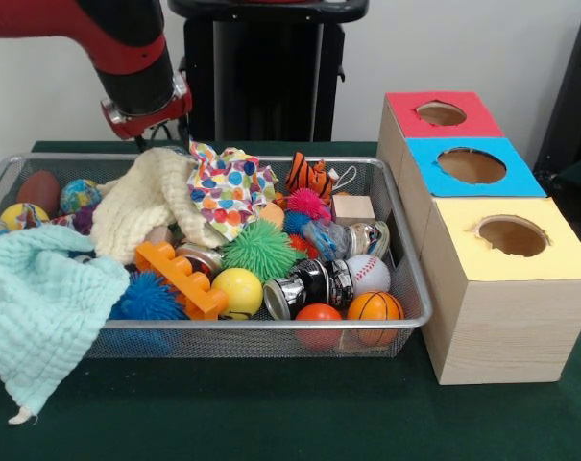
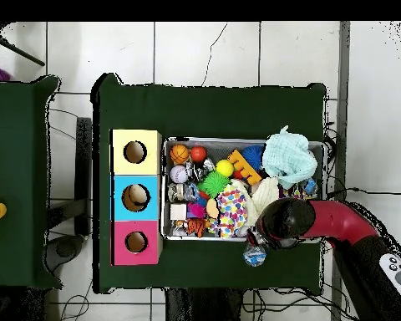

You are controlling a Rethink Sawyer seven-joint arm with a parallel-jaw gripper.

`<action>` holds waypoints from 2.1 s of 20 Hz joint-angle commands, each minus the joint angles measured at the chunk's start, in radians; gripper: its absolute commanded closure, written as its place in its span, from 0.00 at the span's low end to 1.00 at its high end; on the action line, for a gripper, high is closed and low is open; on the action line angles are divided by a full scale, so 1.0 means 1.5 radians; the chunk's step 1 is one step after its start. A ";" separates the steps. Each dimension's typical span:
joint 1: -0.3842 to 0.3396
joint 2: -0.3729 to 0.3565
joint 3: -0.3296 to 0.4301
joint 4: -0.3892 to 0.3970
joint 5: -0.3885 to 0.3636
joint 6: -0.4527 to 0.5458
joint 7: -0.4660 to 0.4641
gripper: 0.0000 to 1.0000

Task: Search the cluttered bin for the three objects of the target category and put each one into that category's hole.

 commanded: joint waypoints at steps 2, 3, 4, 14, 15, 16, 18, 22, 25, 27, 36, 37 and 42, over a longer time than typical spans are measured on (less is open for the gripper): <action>0.015 0.059 -0.042 -0.106 -0.015 -0.044 0.067 0.00; 0.017 0.063 -0.048 -0.108 -0.015 -0.052 0.077 0.00; 0.018 0.067 -0.053 -0.108 -0.014 -0.061 0.088 0.00; 0.031 0.078 -0.097 -0.095 0.002 -0.120 0.128 0.00; 0.034 0.067 -0.103 -0.088 0.005 -0.114 0.128 0.00; 0.038 0.055 -0.108 -0.081 0.007 -0.109 0.129 0.00; 0.049 0.012 -0.116 -0.065 0.016 -0.087 0.122 0.00; 0.071 -0.049 -0.124 -0.063 0.037 -0.028 0.097 0.00; 0.081 -0.058 -0.127 -0.086 0.055 0.016 0.074 0.00; 0.081 -0.042 -0.124 -0.111 0.065 0.035 0.057 0.00; 0.050 0.070 -0.126 -0.177 0.085 0.009 0.040 0.00; 0.046 0.073 -0.131 -0.164 0.087 -0.010 0.051 0.00; 0.033 0.092 -0.147 -0.120 0.091 -0.067 0.078 0.00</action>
